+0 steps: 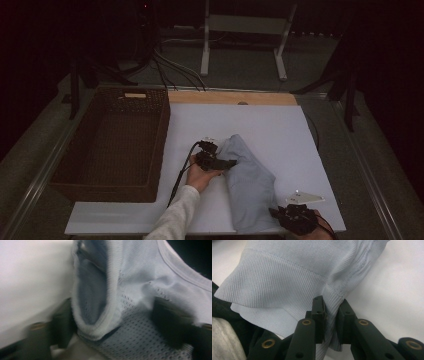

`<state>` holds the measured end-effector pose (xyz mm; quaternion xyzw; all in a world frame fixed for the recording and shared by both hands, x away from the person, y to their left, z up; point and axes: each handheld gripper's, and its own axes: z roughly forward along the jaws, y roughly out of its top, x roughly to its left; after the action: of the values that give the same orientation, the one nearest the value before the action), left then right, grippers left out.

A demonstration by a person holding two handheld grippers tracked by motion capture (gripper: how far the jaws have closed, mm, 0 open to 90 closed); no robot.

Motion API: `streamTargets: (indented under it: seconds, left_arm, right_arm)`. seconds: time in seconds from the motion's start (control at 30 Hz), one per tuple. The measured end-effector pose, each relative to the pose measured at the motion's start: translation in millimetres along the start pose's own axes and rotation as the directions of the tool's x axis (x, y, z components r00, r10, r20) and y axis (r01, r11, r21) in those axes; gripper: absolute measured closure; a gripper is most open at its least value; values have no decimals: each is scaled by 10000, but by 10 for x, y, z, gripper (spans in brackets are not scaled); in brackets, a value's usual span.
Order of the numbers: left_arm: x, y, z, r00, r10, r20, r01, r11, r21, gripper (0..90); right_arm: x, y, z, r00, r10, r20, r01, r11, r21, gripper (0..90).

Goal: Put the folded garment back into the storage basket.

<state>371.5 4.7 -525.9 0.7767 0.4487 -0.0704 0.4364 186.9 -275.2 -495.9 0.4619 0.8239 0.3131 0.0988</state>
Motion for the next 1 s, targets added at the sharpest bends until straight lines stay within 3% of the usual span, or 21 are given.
streamTargets:
  seconds: [0.1, 0.2, 0.27, 0.67, 0.77, 0.93, 1.0]
  left_arm:
    - [-9, 1, 18, 10000, 34, -5, -34, 9998, 181, 606]
    - [-22, -5, 47, 9998, 215, -20, -213, 9987, 464, 771]
    - [-19, -6, 52, 9997, 246, 13, -246, 9981, 557, 834]
    - [-22, 86, -39, 9990, 439, -103, -435, 9982, 413, 865]
    - [-28, 113, -62, 9989, 452, -92, -449, 9985, 315, 865]
    - [-34, 140, -100, 9985, 526, -123, -523, 9983, 244, 865]
    - [-37, 154, -113, 9986, 514, -129, -511, 9985, 212, 865]
  right_arm:
    - [1, 0, 3, 10000, 0, -8, 0, 10000, 5, 793]
    - [0, -1, 8, 10000, 43, 9, -43, 10000, 26, 789]
    - [-2, -2, 12, 9999, 99, 20, -99, 9999, 13, 780]
    - [-31, 37, 65, 9983, 544, 221, -543, 9985, -48, 546]
    - [0, 65, 130, 9967, 665, 464, -675, 9975, 202, 425]
    - [-9, 73, 149, 9935, 1074, 370, -1087, 9934, 356, 435]
    - [7, 92, 150, 9920, 1257, 155, -1263, 9908, 482, 555]
